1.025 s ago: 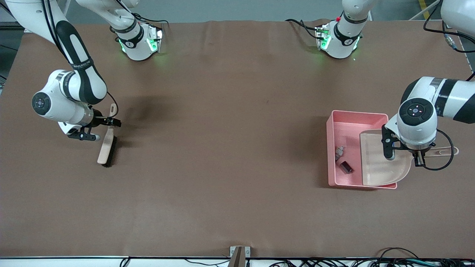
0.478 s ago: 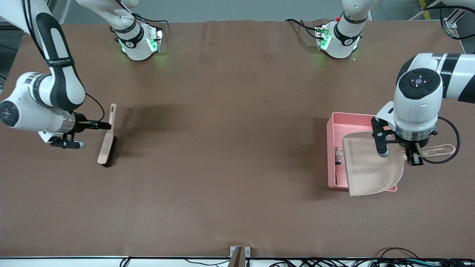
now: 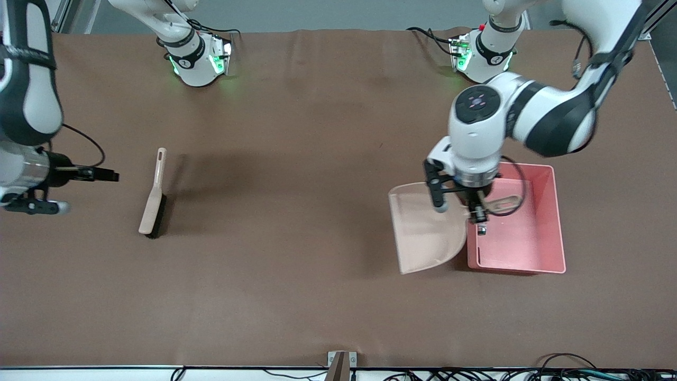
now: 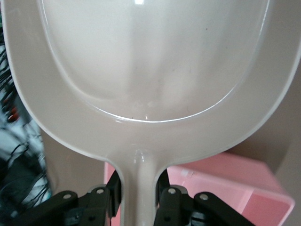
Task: Clean e-waste and dump in bin
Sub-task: 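Lower the dustpan onto the table with the left gripper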
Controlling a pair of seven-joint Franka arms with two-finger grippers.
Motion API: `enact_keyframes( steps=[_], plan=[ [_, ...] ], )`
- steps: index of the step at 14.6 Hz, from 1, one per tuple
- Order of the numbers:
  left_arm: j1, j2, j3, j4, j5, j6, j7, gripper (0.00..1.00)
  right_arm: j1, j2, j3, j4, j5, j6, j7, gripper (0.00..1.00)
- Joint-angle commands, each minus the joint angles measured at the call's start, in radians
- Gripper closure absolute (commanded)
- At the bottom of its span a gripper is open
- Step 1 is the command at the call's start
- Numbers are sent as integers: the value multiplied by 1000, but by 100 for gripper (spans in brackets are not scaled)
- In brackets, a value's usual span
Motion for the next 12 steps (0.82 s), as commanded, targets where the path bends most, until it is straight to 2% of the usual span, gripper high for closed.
enact_keyframes(
  steps=[1, 3, 5, 7, 9, 10, 11, 12],
  plan=[
    [-105, 135, 4, 71, 3, -28, -140, 94, -9, 4, 9, 143, -21, -133, -11, 0],
    [-194, 162, 82, 71, 5, -23, -163, 94, -6, 7, 9, 227, -24, -174, -13, 0],
    [-302, 177, 163, 71, 6, -17, -162, 94, 14, 7, 14, 284, -114, -190, -18, 0],
    [-402, 182, 248, 71, 6, 2, -154, 93, 27, -17, 10, 295, -119, -226, -4, 0],
    [-465, 188, 294, 66, 8, 32, -156, 92, 4, -48, 32, 296, -109, -246, 16, 0],
    [-472, 197, 300, 66, 11, 33, -154, 92, -63, -48, 97, 304, -105, -270, 12, 0],
    [-473, 206, 302, 65, 38, 35, -151, 91, -185, -48, 235, 318, -105, -311, 10, 0],
    [-473, 211, 300, 62, 63, 36, -141, 91, -259, -54, 332, 315, -105, -315, 19, 0]
  ],
)
